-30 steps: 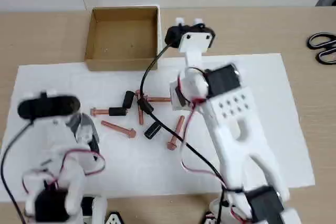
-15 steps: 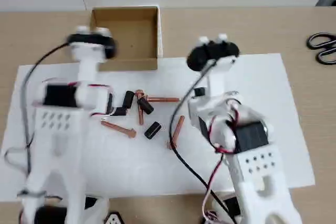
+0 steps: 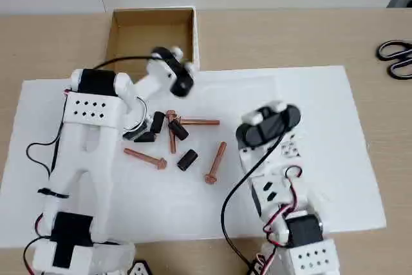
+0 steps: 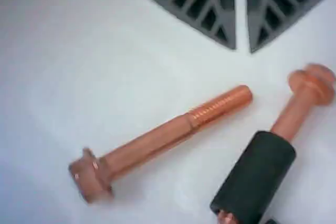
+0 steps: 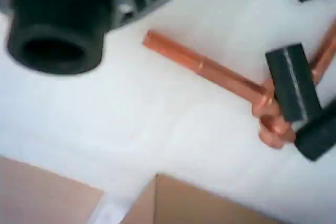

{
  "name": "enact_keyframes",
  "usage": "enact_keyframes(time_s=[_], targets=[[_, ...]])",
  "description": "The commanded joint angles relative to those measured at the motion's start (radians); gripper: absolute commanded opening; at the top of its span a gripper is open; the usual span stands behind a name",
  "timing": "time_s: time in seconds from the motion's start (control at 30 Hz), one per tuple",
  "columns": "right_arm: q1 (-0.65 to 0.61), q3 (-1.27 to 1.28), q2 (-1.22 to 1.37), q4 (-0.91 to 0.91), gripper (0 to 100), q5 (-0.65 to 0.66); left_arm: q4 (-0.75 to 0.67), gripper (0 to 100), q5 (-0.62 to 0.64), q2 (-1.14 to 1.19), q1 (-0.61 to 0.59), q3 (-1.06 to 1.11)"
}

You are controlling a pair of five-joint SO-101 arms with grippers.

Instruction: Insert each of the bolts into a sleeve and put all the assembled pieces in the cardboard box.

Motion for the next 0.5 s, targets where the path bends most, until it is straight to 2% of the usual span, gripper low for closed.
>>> enact_keyframes(time_s=[0.0, 0.1, 0.2, 0.47], targets=[[0.012, 0.072, -0.148, -0.030, 0.5, 0.029, 0.009, 1, -0.227, -0.003, -0.002, -0.041], [0.012, 0.137, -0.246, -0.030, 0.5, 0.035, 0.015, 1, -0.341, -0.003, 0.005, -0.038], [0.012, 0.173, -0.265, -0.038, 0.5, 0.031, 0.028, 1, -0.399, -0.003, 0.020, -0.036], [0.035, 0.183, -0.257, -0.039, 0.5, 0.034, 0.028, 1, -0.411, -0.003, 0.104, 0.053]])
